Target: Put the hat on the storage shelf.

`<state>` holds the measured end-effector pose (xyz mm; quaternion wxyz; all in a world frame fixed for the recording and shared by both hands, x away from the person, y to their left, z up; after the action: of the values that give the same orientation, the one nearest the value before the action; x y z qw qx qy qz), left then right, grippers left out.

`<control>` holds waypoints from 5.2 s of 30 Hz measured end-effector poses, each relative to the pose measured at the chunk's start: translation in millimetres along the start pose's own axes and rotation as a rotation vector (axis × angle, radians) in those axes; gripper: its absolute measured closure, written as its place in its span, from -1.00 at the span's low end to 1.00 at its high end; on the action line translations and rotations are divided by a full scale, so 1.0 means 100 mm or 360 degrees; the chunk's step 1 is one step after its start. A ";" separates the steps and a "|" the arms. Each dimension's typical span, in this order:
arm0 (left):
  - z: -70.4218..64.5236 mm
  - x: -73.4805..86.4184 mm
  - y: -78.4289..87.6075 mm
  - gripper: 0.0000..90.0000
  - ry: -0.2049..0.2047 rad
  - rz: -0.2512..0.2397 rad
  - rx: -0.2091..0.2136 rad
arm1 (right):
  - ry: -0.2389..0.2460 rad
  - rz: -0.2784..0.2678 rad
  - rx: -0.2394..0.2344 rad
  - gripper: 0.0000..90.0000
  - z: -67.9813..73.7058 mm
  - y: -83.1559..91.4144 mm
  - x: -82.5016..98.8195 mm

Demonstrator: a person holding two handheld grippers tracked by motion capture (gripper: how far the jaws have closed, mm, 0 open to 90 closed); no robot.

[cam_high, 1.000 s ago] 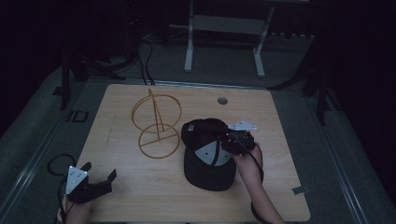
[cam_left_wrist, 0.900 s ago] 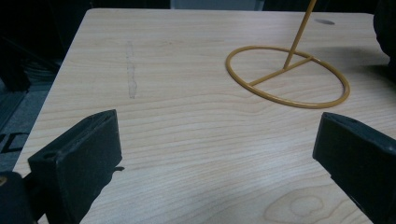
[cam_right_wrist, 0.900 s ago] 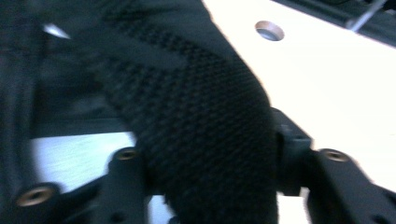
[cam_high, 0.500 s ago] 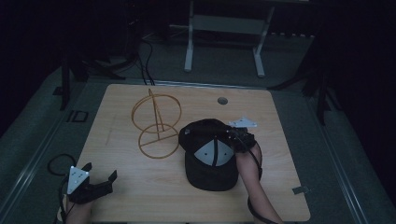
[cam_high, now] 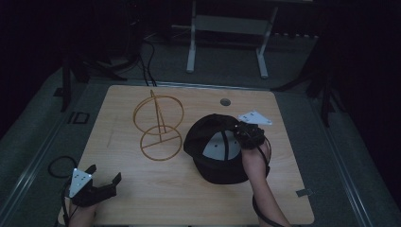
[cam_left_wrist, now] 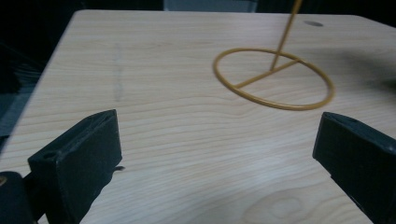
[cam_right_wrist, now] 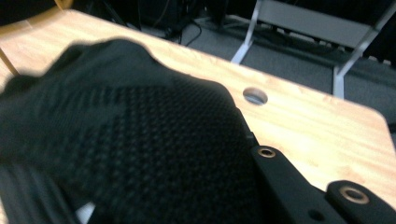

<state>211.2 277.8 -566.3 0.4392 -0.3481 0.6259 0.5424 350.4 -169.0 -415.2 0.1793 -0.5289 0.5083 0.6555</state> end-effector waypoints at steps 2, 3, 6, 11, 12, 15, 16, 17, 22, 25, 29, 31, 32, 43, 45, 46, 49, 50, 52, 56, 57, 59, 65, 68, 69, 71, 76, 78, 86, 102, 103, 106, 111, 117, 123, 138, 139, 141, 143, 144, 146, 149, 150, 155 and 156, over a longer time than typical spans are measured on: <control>-0.08 -0.01 0.00 -0.96 -0.0052 0.0013 0.0024 | 0.0035 -0.0021 0.0012 0.98 0.02 0.06 -0.07; -0.12 -0.01 0.00 -0.96 -0.0076 0.0006 0.0038 | 0.0041 -0.0034 0.0020 0.98 0.02 0.09 -0.09; -0.31 -0.04 0.00 -0.96 -0.0131 0.0009 0.0112 | 0.0060 -0.0059 0.0021 0.98 0.02 0.15 -0.16; -0.68 -0.10 -0.03 -0.96 -0.0183 0.0026 0.0255 | 0.0053 -0.0100 -0.0007 0.98 0.01 0.23 -0.23; -0.74 -0.12 -0.04 -0.96 -0.0161 0.0018 0.0301 | 0.0036 -0.0112 -0.0023 0.98 0.02 0.25 -0.23; -0.93 -0.19 -0.07 -0.96 -0.0180 0.0097 0.0402 | 0.0041 -0.0127 -0.0057 0.98 0.06 0.28 -0.24; -0.99 -0.22 -0.08 -0.96 -0.0206 0.0127 0.0412 | 0.0044 -0.0131 -0.0068 0.98 0.07 0.29 -0.25; -1.03 -0.24 -0.08 -0.96 -0.0214 0.0149 0.0426 | 0.0055 -0.0136 -0.0071 0.98 0.09 0.31 -0.25; -1.19 -0.37 -0.10 -0.96 -0.0203 0.0121 0.0510 | 0.0063 -0.0166 -0.0108 0.98 0.15 0.38 -0.22; -1.29 -0.46 -0.10 -0.96 -0.0256 0.0073 0.0500 | 0.0074 -0.0181 -0.0137 0.98 0.20 0.41 -0.18; -1.41 -0.58 -0.15 -0.94 -0.0258 0.0035 0.0548 | 0.0083 -0.0189 -0.0168 0.98 0.26 0.43 -0.11; -1.46 -0.62 -0.18 -0.94 -0.0284 0.0025 0.0555 | 0.0089 -0.0186 -0.0174 0.98 0.28 0.43 -0.08; -1.48 -0.64 -0.19 -0.94 -0.0285 0.0023 0.0572 | 0.0085 -0.0188 -0.0181 0.98 0.29 0.43 -0.07; -1.71 -0.84 -0.35 -0.67 -0.0303 -0.0014 0.0655 | 0.0099 -0.0214 -0.0263 0.98 0.38 0.44 0.00; -1.73 -0.88 -0.37 -0.67 -0.0304 -0.0009 0.0655 | 0.0108 -0.0226 -0.0283 0.98 0.40 0.46 0.00; -1.73 -0.89 -0.38 -0.67 -0.0307 -0.0007 0.0664 | 0.0106 -0.0235 -0.0292 0.98 0.41 0.47 0.00; -1.74 -0.92 -0.38 -0.64 -0.0307 -0.0009 0.0673 | 0.0123 -0.0242 -0.0314 0.98 0.43 0.49 0.00; -1.74 -0.94 -0.39 -0.63 -0.0322 -0.0005 0.0672 | 0.0130 -0.0251 -0.0343 0.98 0.45 0.51 0.00; -1.74 -0.94 -0.39 -0.54 -0.0330 -0.0001 0.0680 | 0.0147 -0.0255 -0.0352 0.98 0.48 0.53 0.01; -1.73 -0.99 -0.36 -0.23 -0.0326 -0.0039 0.0663 | 0.0164 -0.0264 -0.0383 0.98 0.51 0.55 0.01; -1.73 -1.00 -0.36 -0.12 -0.0316 -0.0042 0.0662 | 0.0166 -0.0266 -0.0380 0.98 0.52 0.55 0.01; -1.72 -1.03 -0.36 0.05 -0.0297 -0.0059 0.0654 | 0.0166 -0.0269 -0.0384 0.98 0.52 0.56 0.02; -1.74 -1.06 -0.36 0.51 -0.0332 -0.0084 0.0558 | 0.0182 -0.0255 -0.0392 0.98 0.56 0.56 0.04; -1.76 -1.07 -0.34 0.83 -0.0336 -0.0132 0.0506 | 0.0169 -0.0248 -0.0406 0.98 0.55 0.55 0.06; -1.76 -1.08 -0.34 0.93 -0.0342 -0.0138 0.0496 | 0.0166 -0.0244 -0.0411 0.98 0.55 0.54 0.06; -1.78 -1.09 -0.33 0.96 -0.0347 -0.0160 0.0478 | 0.0160 -0.0239 -0.0422 0.98 0.55 0.53 0.08; -1.82 -1.14 -0.32 0.97 -0.0346 -0.0149 0.0461 | 0.0125 -0.0252 -0.0438 0.96 0.52 0.55 0.15; -1.83 -1.16 -0.32 0.98 -0.0351 -0.0153 0.0458 | 0.0105 -0.0254 -0.0451 0.94 0.50 0.56 0.19; -1.90 -1.26 -0.32 0.98 -0.0386 -0.0156 0.0467 | 0.0111 -0.0270 -0.0425 0.90 0.42 0.63 0.32; -1.95 -1.50 -0.25 0.98 -0.0414 -0.0220 0.0446 | 0.0041 -0.0339 -0.0491 0.11 0.38 0.83 0.45; -1.95 -1.51 -0.25 0.98 -0.0411 -0.0218 0.0449 | 0.0047 -0.0345 -0.0511 0.03 0.38 0.85 0.46; -1.93 -1.53 -0.24 0.98 -0.0395 -0.0227 0.0448 | 0.0057 -0.0347 -0.0541 -0.08 0.38 0.88 0.49; -1.93 -1.54 -0.21 0.98 -0.0418 -0.0248 0.0447 | 0.0077 -0.0299 -0.0613 -0.23 0.40 0.94 0.61; -1.93 -1.54 -0.17 0.98 -0.0447 -0.0273 0.0431 | 0.0104 -0.0223 -0.0763 -0.36 0.46 1.03 0.84; -1.93 -1.54 -0.12 0.98 -0.0472 -0.0298 0.0432 | 0.0133 -0.0168 -0.0840 -0.42 0.46 1.15 0.99; -1.78 -1.58 -0.05 0.98 -0.0483 -0.0349 0.0621 | 0.0254 -0.0268 -0.0745 -0.26 0.14 1.54 0.90; -1.78 -1.59 -0.05 0.98 -0.0494 -0.0365 0.0661 | 0.0280 -0.0279 -0.0745 -0.26 0.14 1.55 0.86; -1.76 -1.61 -0.04 0.98 -0.0513 -0.0362 0.0733 | 0.0328 -0.0306 -0.0752 -0.25 0.14 1.58 0.77; -1.74 -1.64 -0.05 0.98 -0.0516 -0.0352 0.0800 | 0.0379 -0.0337 -0.0783 -0.23 0.15 1.59 0.69; -1.73 -1.65 -0.06 0.98 -0.0523 -0.0355 0.0851 | 0.0400 -0.0352 -0.0791 -0.22 0.16 1.60 0.65; -1.71 -1.66 -0.07 0.98 -0.0530 -0.0346 0.0956 | 0.0454 -0.0368 -0.0828 -0.18 0.19 1.60 0.59; -1.68 -1.68 -0.09 0.98 -0.0562 -0.0343 0.1066 | 0.0520 -0.0373 -0.0890 -0.16 0.23 1.57 0.52; -1.67 -1.68 -0.09 0.98 -0.0574 -0.0357 0.1090 | 0.0541 -0.0372 -0.0910 -0.15 0.25 1.55 0.51; -1.61 -1.71 -0.11 0.98 -0.0519 -0.0382 0.1291 | 0.0619 -0.0319 -0.0986 -0.12 0.33 1.44 0.48; -1.60 -1.72 -0.11 0.98 -0.0504 -0.0371 0.1316 | 0.0637 -0.0311 -0.0989 -0.10 0.34 1.42 0.48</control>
<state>257.8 111.5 -406.7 0.6896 -0.1245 0.6717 0.2405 205.3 -213.5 -392.1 -0.0308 -0.7215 0.2575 0.6421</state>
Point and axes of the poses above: each handheld gripper's, and its own axes: y roughly backward along the jaws, x roughly out of its underside, z roughly to its left, the point moved 1 cm from there along -y, roughly forward along the jaws, and after that the axes turned 6 degrees about -x, right-handed, at the moved point
